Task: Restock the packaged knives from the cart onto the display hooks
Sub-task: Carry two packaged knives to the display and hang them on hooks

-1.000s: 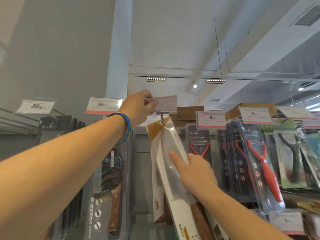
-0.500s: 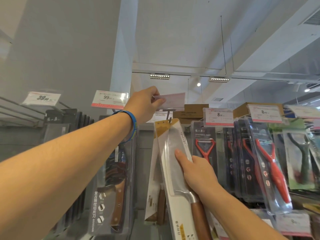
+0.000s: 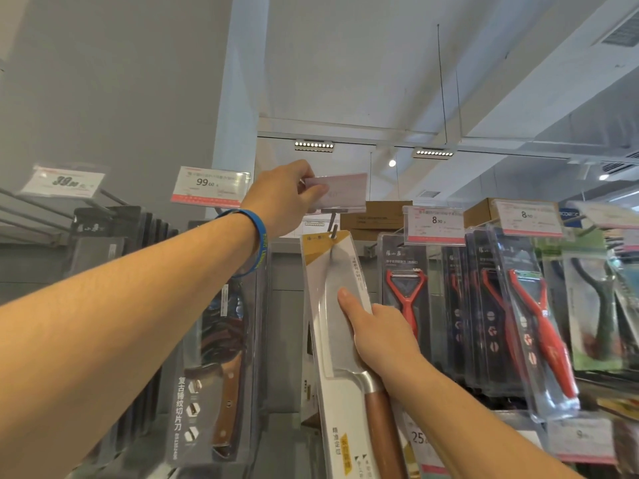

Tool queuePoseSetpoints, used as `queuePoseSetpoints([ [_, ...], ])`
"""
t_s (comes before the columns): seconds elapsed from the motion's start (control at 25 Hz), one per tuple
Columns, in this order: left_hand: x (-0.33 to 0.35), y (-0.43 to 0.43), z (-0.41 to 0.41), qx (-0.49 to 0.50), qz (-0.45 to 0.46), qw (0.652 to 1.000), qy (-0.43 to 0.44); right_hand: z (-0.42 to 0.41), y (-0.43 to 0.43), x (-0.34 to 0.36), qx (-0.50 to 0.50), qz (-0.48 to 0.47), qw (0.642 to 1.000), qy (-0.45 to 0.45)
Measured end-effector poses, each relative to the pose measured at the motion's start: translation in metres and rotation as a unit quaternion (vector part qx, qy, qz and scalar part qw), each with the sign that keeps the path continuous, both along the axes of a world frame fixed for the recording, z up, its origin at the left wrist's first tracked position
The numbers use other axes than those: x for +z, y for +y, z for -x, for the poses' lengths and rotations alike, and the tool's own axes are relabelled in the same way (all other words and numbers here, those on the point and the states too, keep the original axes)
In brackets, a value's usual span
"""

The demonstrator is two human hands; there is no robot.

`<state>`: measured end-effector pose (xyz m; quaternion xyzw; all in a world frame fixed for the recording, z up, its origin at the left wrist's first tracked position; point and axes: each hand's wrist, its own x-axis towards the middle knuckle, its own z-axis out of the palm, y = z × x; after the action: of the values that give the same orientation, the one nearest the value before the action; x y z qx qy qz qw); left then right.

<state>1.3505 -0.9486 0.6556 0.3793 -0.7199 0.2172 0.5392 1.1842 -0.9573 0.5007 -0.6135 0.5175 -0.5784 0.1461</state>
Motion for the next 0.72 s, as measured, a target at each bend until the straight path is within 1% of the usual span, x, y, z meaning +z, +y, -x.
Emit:
queuePoseSetpoints([
  [0.16, -0.002, 0.001, -0.001, 0.005, -0.001, 1.000, -0.005, -0.009, -0.029, 0.015, -0.003, -0.045, 0.999, -0.014],
  [0.24, -0.003, 0.003, -0.001, 0.005, 0.000, 1.000, -0.009, -0.013, -0.043, 0.023, -0.015, -0.073, 0.997, -0.001],
  [0.36, -0.005, 0.007, -0.003, -0.001, -0.005, 1.000, -0.013, -0.016, -0.057, 0.037, -0.048, -0.115, 0.990, 0.063],
  [0.52, -0.012, 0.018, -0.004, -0.014, -0.010, 1.000, -0.026, -0.023, -0.063, 0.046, -0.050, -0.156, 0.976, 0.142],
  [0.56, -0.014, 0.022, -0.004, -0.013, -0.013, 0.999, -0.033, -0.024, -0.063, 0.044, -0.051, -0.170, 0.973, 0.145],
  [0.64, -0.019, 0.025, -0.007, -0.006, -0.022, 0.999, -0.049, -0.023, -0.067, 0.034, -0.024, -0.190, 0.976, 0.104],
  [0.68, -0.022, 0.027, -0.009, 0.000, -0.024, 0.998, -0.056, -0.022, -0.066, 0.029, -0.010, -0.201, 0.975, 0.099],
  [0.72, -0.025, 0.028, -0.010, 0.009, -0.024, 0.998, -0.064, -0.020, -0.067, 0.026, -0.013, -0.194, 0.973, 0.126],
])
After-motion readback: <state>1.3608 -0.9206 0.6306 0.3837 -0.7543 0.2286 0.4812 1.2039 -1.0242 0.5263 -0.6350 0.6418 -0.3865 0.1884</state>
